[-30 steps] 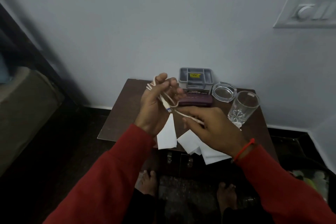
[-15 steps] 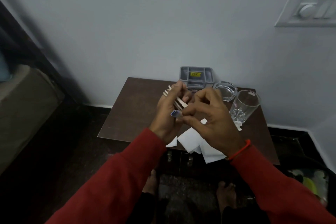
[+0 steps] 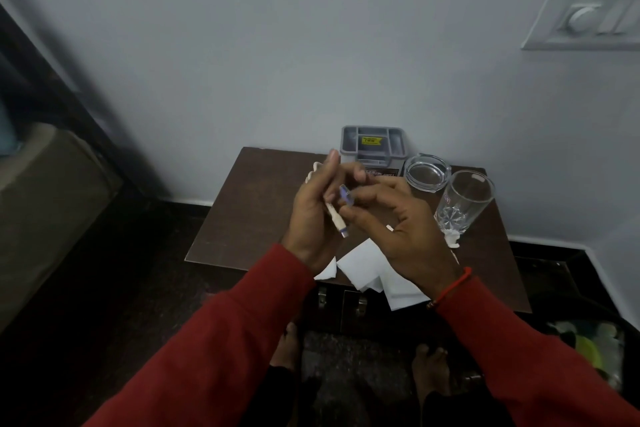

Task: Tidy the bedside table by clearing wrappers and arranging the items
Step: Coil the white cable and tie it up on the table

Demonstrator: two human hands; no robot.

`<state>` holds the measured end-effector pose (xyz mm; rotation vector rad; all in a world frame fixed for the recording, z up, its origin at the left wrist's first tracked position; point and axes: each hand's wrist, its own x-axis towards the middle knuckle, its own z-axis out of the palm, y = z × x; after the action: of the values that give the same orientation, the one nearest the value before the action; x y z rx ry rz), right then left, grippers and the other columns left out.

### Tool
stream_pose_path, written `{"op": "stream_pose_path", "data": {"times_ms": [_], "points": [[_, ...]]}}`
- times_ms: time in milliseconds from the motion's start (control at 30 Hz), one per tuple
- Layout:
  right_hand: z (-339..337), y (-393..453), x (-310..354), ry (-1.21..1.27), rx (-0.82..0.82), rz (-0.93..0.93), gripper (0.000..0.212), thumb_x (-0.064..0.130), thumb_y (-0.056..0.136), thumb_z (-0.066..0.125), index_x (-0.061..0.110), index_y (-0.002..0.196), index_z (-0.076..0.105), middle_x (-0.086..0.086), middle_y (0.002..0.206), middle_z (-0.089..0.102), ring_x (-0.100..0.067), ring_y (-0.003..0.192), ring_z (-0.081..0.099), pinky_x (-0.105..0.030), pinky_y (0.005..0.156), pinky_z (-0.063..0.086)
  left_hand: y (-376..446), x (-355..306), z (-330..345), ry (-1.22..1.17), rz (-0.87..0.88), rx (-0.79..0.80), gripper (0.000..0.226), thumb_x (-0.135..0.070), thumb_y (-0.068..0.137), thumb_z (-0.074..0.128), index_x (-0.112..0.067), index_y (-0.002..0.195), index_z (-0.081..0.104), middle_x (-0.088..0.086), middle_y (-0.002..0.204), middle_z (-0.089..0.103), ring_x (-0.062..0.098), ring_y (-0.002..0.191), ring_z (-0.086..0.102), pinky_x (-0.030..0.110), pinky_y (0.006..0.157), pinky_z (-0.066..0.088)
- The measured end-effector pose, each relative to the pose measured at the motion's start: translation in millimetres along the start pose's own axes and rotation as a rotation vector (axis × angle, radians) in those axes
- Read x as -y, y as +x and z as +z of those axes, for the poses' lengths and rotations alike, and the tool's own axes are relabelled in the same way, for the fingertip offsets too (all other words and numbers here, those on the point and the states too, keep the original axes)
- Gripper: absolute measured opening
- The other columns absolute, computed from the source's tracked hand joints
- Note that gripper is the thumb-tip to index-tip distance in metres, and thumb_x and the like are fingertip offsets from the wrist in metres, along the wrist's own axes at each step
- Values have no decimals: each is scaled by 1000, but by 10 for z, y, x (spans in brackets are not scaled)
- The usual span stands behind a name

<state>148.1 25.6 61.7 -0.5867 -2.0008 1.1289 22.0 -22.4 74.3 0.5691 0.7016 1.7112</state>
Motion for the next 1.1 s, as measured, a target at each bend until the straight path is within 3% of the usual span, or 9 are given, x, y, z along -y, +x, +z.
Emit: {"op": "stream_pose_path", "data": {"times_ms": [133,233,400,600,667,767,900,1000,1100], "points": [[123,-28,23,-89,-73,-18,10,33,82,73,33,92,73,7,106,58,-17,117,49,-16,101,35,-6,15,58,-107,2,-43,50,-31,105,45,-14,58,45,6,79,50,21,92,68,33,90,57],[185,-44,63,-73,-186,-16,17,35,79,76,35,95,70,6,107,54,-20,117,50,-23,101,41,-24,75,69,-185,-17,-72,50,-40,104,43,-13,62,47,6,79,51,22,90,69,34,85,59],[145,-33,54,48,-303,185,71,52,56,85,44,113,45,-4,123,51,-17,118,56,-41,97,52,-18,201,80,-129,-36,-98,56,-55,102,37,-13,66,44,5,77,54,19,77,62,27,56,49],[-61,11,-33,306,43,323,121,56,47,92,47,145,23,6,152,34,-10,137,44,-40,106,48,58,125,-11,-127,-263,41,70,-48,103,44,-14,42,39,2,49,37,16,58,36,23,52,39],[-69,6,-9,534,206,349,116,49,57,90,40,150,22,2,155,37,-12,133,52,-38,101,52,52,79,-28,-149,-345,176,74,-53,104,37,-14,40,37,2,45,37,14,45,38,24,42,26],[-138,50,54,830,160,503,77,48,83,69,23,148,38,-16,146,52,-31,124,58,-49,97,52,8,-1,-13,-266,-444,373,79,-67,100,27,-16,41,24,-1,40,23,12,33,25,20,35,17],[-226,71,49,635,154,493,36,21,102,46,-2,124,61,-23,114,67,-31,99,63,-42,87,56,5,-36,-70,-298,-549,454,82,-76,96,24,-17,40,25,-1,39,19,11,32,20,18,33,19],[-155,63,29,571,20,452,25,15,102,49,2,110,68,-10,91,72,-14,79,65,-25,71,57,79,-46,-186,-123,-522,257,78,-69,97,34,-16,40,38,0,38,34,14,35,38,20,35,36],[-7,52,-45,522,-102,482,25,17,102,50,1,110,68,-27,100,71,-26,80,61,-33,71,56,131,-1,-306,124,-447,-106,72,-71,90,45,-17,43,37,1,39,35,17,38,44,23,41,42]]}}
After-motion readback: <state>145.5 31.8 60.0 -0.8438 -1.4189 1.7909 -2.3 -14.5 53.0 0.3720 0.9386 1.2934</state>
